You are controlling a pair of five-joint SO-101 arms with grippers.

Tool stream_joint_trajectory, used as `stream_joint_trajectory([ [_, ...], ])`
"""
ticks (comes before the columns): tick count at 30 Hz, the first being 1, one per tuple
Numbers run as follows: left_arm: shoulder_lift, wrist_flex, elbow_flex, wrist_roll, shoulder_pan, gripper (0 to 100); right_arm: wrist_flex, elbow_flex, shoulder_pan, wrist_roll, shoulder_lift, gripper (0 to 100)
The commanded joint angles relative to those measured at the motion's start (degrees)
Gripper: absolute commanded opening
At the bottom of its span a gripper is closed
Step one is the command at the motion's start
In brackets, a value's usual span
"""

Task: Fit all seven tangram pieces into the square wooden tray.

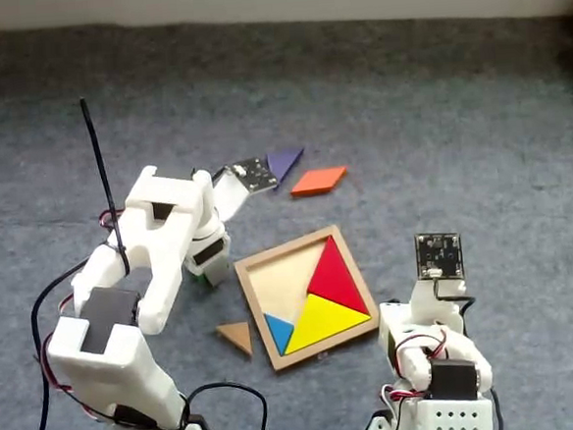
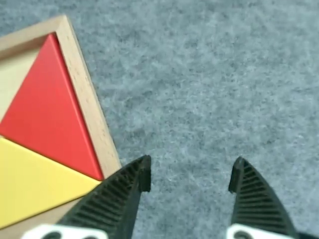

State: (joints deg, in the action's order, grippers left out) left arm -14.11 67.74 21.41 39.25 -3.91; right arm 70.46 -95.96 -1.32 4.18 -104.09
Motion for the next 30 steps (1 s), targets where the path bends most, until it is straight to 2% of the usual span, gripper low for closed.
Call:
stream_joint_trajectory([
  [1,0.1,1.1,-2.8,-0.4,-0.2,1,0.4,-5.9,0.6,0.6,-0.5,25.2],
  [8,0.1,10.0,-10.8,-0.5,-0.2,0,0.4,-5.9,0.6,0.6,-0.5,25.2],
  [18,0.4,10.7,-12.2,-0.5,-0.5,0,0.4,-5.9,0.6,0.6,-0.5,25.2],
  [23,9.7,14.8,-12.1,-0.7,-3.0,0,0.4,-5.9,0.6,0.6,-0.5,25.2],
  [27,18.3,18.6,-11.6,-7.6,-9.1,0,0.4,-5.9,0.6,0.6,-0.5,25.2],
  [30,19.9,18.8,-10.7,-13.2,-13.8,0,0.4,-5.9,0.6,0.6,-0.5,25.2],
])
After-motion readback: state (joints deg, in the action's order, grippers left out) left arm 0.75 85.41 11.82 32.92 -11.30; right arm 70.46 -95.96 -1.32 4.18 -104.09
